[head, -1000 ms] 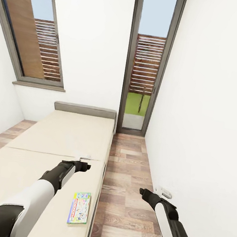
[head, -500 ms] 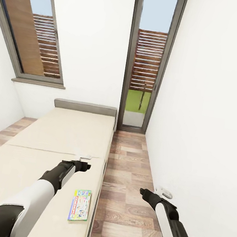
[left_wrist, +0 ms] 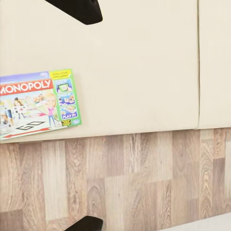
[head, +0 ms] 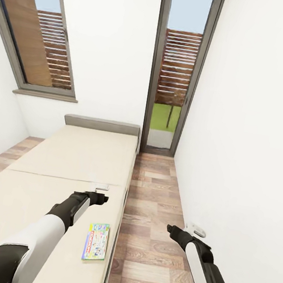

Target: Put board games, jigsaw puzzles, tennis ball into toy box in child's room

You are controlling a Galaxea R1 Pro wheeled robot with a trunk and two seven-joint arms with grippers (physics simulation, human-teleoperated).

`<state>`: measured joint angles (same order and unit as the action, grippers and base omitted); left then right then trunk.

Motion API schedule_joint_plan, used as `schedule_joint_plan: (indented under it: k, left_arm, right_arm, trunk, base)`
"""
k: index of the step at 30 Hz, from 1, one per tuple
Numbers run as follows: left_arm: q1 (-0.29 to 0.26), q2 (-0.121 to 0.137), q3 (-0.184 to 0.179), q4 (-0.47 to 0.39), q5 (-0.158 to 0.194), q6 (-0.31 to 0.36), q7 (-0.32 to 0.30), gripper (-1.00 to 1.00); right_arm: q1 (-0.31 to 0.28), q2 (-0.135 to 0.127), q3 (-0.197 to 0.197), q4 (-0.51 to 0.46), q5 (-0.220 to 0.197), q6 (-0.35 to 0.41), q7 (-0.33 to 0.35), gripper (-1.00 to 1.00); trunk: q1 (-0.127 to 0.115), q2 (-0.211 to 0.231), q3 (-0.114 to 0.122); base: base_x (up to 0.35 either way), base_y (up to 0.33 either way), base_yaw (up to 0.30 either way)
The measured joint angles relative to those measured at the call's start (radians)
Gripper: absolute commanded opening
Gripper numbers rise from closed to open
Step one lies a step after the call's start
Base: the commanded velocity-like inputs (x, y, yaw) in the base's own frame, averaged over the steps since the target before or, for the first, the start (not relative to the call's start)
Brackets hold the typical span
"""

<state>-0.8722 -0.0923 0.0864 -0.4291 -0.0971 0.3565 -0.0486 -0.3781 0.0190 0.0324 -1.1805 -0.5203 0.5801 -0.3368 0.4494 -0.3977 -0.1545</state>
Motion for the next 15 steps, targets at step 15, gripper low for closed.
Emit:
schedule_joint_plan:
  k: [15]
  left_arm:
    - [0.0, 0.0, 0.0, 0.0, 0.0, 0.0, 0.0, 1.0]
  right_arm:
    - [0.0, 0.0, 0.0, 0.001, -0.001, 0.001, 0.0, 1.0]
  trunk:
    - [0.0, 0.0, -0.025]
  base:
    - [0.0, 0.0, 0.0]
